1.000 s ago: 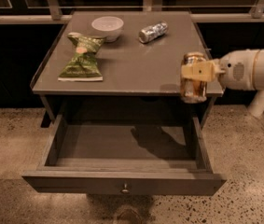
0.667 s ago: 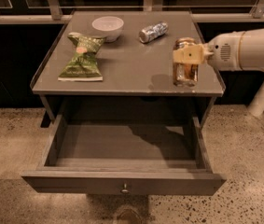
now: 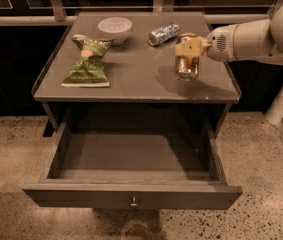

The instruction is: Pick orange can from top drawer and place on counter

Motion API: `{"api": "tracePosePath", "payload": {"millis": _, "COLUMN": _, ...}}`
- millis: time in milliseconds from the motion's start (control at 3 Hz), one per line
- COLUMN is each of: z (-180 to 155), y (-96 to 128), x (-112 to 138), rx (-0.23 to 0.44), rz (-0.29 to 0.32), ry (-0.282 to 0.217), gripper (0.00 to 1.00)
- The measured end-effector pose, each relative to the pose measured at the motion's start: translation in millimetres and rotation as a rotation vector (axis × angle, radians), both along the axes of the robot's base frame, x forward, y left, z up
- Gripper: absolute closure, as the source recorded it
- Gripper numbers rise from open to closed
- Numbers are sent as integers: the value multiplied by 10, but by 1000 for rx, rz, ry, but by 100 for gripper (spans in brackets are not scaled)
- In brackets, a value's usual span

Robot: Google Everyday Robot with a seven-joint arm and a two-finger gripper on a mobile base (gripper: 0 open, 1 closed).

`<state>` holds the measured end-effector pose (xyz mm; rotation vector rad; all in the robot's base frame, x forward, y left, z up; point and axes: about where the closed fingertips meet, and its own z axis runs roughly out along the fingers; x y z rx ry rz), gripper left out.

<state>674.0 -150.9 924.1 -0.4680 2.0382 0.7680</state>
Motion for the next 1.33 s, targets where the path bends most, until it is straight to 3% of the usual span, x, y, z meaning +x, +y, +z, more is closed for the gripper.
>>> {"api": "tracePosePath", "payload": {"millis": 333, "z": -2, "y": 14, "x": 35, "rx": 2, "rz": 1, "ry": -1, "gripper": 81}}
{"api": "tracePosePath", "payload": {"millis": 1333, "z": -2, "y": 15, "x": 35, "rx": 2, "rz": 1, "ry": -1, "gripper": 11}}
